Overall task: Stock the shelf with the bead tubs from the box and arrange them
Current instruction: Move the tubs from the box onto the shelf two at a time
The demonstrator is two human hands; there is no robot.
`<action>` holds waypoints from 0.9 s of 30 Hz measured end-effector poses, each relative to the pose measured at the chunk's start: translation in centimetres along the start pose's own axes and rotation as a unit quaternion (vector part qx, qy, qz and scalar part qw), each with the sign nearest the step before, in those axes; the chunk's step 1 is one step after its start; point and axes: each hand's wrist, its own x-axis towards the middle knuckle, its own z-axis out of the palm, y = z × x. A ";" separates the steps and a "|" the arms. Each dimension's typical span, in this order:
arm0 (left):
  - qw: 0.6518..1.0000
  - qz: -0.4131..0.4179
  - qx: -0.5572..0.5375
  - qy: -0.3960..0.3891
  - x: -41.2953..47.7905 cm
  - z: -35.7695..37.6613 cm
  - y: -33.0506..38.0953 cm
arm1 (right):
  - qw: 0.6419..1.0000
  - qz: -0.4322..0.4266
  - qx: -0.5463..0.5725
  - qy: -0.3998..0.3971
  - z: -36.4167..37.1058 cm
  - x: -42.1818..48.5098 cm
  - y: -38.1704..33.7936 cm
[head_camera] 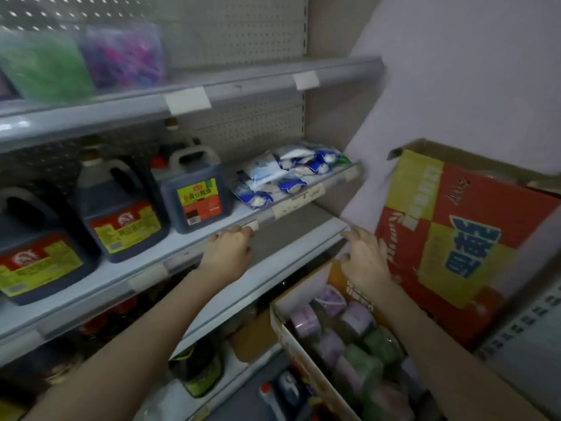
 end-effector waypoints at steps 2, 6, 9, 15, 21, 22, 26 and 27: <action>0.999 0.025 0.002 -0.024 0.8 2.0 1.3 | 1.000 0.029 0.005 0.001 0.7 -1.2 1.9; 0.996 0.070 -0.012 -0.062 2.6 5.6 3.6 | 0.995 0.092 -0.014 -0.028 2.1 -2.6 5.1; 0.990 0.106 -0.013 -0.086 4.4 8.7 4.7 | 0.989 0.140 -0.020 -0.035 3.7 -3.2 7.3; 0.975 0.173 -0.026 -0.140 7.7 14.6 5.9 | 0.963 0.262 0.046 -0.043 8.4 -3.4 10.1; 0.948 0.191 -0.100 -0.233 10.8 20.7 6.3 | 0.926 0.362 0.101 -0.013 13.1 -2.9 11.5; 0.943 0.180 -0.121 -0.251 11.3 21.8 6.3 | 0.923 0.370 0.107 -0.009 13.9 -2.8 11.7; 0.926 0.167 -0.166 -0.294 13.2 26.4 7.0 | 0.897 0.416 0.149 -0.016 17.5 -2.0 12.5; 0.924 0.162 -0.171 -0.302 13.6 27.6 7.2 | 0.891 0.424 0.164 -0.015 18.6 -1.7 12.9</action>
